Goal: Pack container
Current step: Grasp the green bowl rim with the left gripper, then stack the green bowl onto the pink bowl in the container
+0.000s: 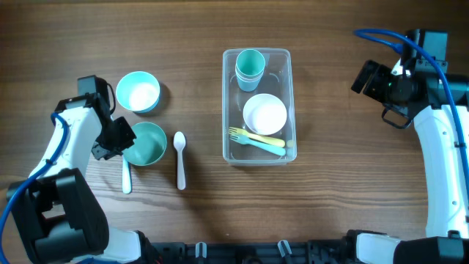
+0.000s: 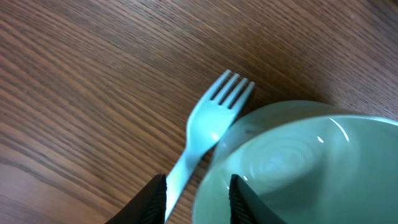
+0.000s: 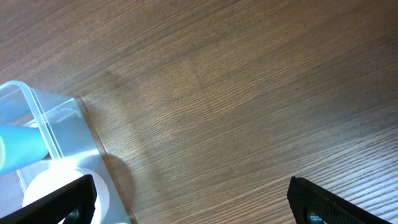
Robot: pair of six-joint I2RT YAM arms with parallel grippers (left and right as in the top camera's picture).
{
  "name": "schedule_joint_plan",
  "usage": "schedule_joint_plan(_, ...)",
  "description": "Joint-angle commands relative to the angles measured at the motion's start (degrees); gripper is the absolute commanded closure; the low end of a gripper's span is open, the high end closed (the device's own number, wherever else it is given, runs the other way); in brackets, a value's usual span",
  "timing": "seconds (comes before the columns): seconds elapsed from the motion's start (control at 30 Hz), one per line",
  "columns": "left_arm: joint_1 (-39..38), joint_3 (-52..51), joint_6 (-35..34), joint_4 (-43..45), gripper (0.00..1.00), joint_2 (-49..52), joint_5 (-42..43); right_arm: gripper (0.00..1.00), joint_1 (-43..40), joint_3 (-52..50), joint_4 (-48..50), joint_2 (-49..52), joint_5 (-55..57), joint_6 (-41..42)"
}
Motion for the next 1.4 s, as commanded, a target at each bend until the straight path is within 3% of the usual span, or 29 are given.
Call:
schedule_joint_plan(0.0,2.05,-0.48,2.03,0.68,0.66,0.55,-0.50,0.00,-0.17,-0.39,0.02,0.55,-0.50,-0.02)
schedule_joint_plan(0.13,2.05,-1.38,6.03,4.24,0.66,0.57,3.17,0.00,-0.17,-0.39,0.02,0.55,-0.50,-0.02)
schedule_joint_plan(0.23,2.03,-3.45,7.96,6.32,0.72,0.57,5.07,0.00,-0.17,-0.39,0.02,0.55,-0.50,-0.02)
schedule_joint_plan(0.33,1.84,-4.04,7.93,5.95,0.80,0.57,5.05,0.00,-0.17,-0.39,0.02,0.55,-0.50,0.00)
schedule_joint_plan(0.43,1.81,-4.04,7.76,5.33,0.96,0.57,6.40,0.00,-0.17,-0.39,0.02,0.55,-0.50,0.00)
schedule_joint_plan(0.63,-3.08,-2.97,7.80,4.26,0.96,0.09,6.97,0.00,-0.17,-0.39,0.02,0.55,-0.50,-0.02)
schedule_joint_plan(0.83,-9.49,12.28,7.78,-6.91,0.96,-6.71,6.95,0.00,-0.17,-0.39,0.02,0.55,-0.50,-0.02)
schedule_joint_plan(0.97,-19.04,22.14,7.74,-10.40,0.96,-13.20,10.45,0.00,-0.17,-0.39,0.02,0.55,-0.50,0.00)
schedule_joint_plan(1.1,-32.28,22.21,3.54,-6.40,0.96,-13.94,10.58,0.00,-0.17,-0.39,0.02,0.55,-0.50,-0.02)
schedule_joint_plan(1.23,-41.29,22.21,2.73,-1.46,0.96,-8.11,9.73,0.00,-0.17,-0.39,0.02,0.55,-0.50,0.00)
schedule_joint_plan(1.37,-44.85,22.21,1.64,3.54,0.96,3.26,10.69,0.00,-0.17,-0.39,0.02,0.55,-0.50,0.00)
